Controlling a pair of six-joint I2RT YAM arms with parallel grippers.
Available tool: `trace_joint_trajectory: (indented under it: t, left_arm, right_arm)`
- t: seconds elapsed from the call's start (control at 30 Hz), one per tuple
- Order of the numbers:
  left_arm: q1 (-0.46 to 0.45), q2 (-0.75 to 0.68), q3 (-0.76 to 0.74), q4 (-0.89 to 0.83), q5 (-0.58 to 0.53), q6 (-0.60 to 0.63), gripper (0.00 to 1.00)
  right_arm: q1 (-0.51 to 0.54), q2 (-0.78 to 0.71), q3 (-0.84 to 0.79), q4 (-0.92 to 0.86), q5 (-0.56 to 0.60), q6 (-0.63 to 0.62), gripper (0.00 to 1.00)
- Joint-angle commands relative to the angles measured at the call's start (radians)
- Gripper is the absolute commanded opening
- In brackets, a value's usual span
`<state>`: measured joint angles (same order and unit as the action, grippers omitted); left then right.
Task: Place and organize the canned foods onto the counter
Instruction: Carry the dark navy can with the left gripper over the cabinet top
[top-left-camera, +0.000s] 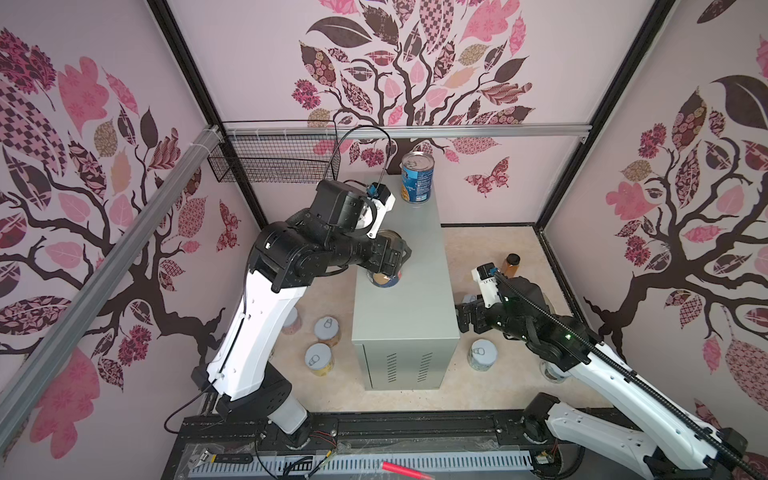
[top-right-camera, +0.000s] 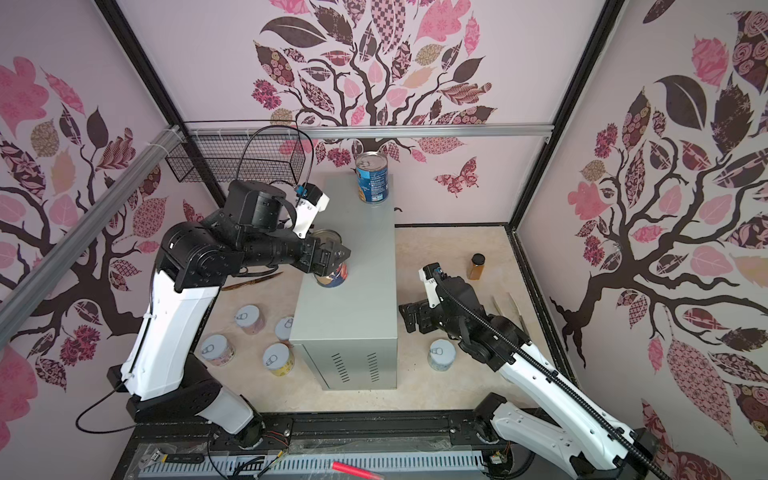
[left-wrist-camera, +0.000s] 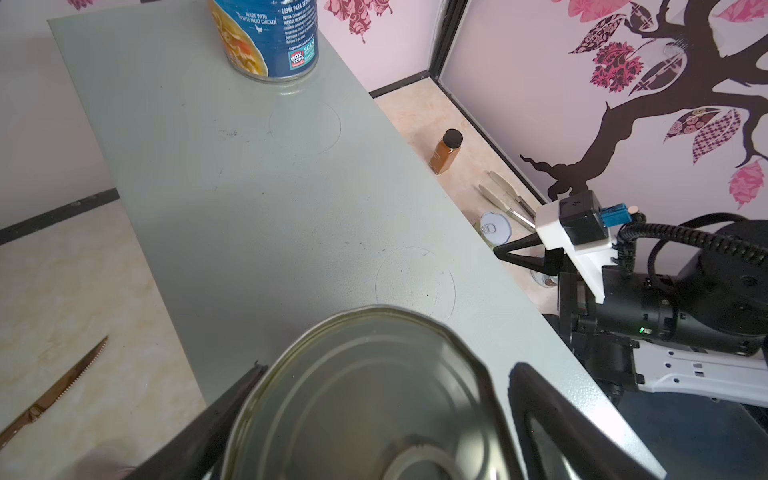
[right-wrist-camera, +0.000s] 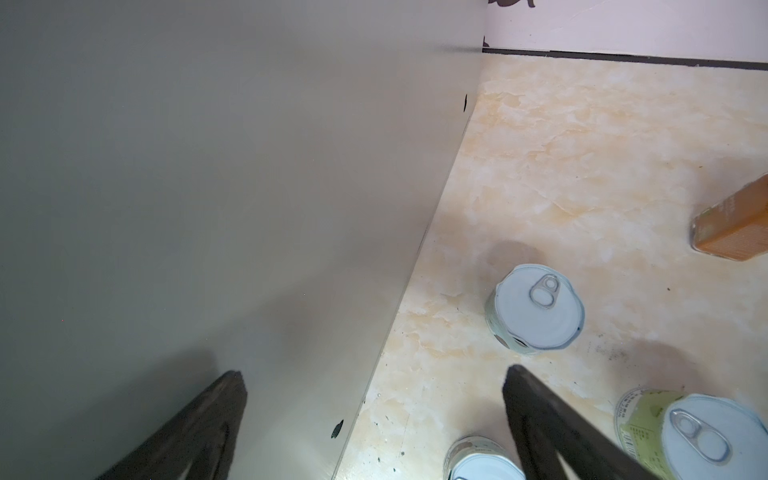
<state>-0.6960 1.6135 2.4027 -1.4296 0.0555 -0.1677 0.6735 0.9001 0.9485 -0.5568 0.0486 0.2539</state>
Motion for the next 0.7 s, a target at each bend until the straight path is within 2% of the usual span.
trace_joint_trajectory:
  t: [0.0, 0.07, 0.2, 0.33, 0.5, 0.67]
  left_arm:
    - [-0.007, 0.009, 0.034, 0.034, -0.042, 0.017, 0.94]
    - [-0.007, -0.028, -0.008, 0.081, -0.044, 0.018, 0.97]
    - [-0.007, -0.185, -0.232, 0.265, -0.032, 0.016, 0.98]
    - [-0.007, -0.259, -0.369, 0.321, -0.048, 0.001, 0.98]
    - [-0.007, -0.393, -0.635, 0.484, -0.043, -0.019, 0.98]
    - [-0.007, -0.495, -0.827, 0.612, -0.042, -0.031, 0.98]
  right_arm:
    - [0.008, 0.000, 0.009, 0.000, 0.013, -0.017, 1.00]
    - [0.008, -0.007, 0.007, 0.002, 0.014, -0.019, 1.00]
    - [0.008, -0.018, -0.002, 0.006, 0.014, -0.020, 1.00]
    - [0.008, -0.022, -0.002, 0.007, 0.008, -0.020, 1.00]
    - [0.008, -0.029, -0.013, 0.017, 0.007, -0.019, 1.00]
    - [0.008, -0.031, -0.030, 0.029, 0.002, -0.011, 1.00]
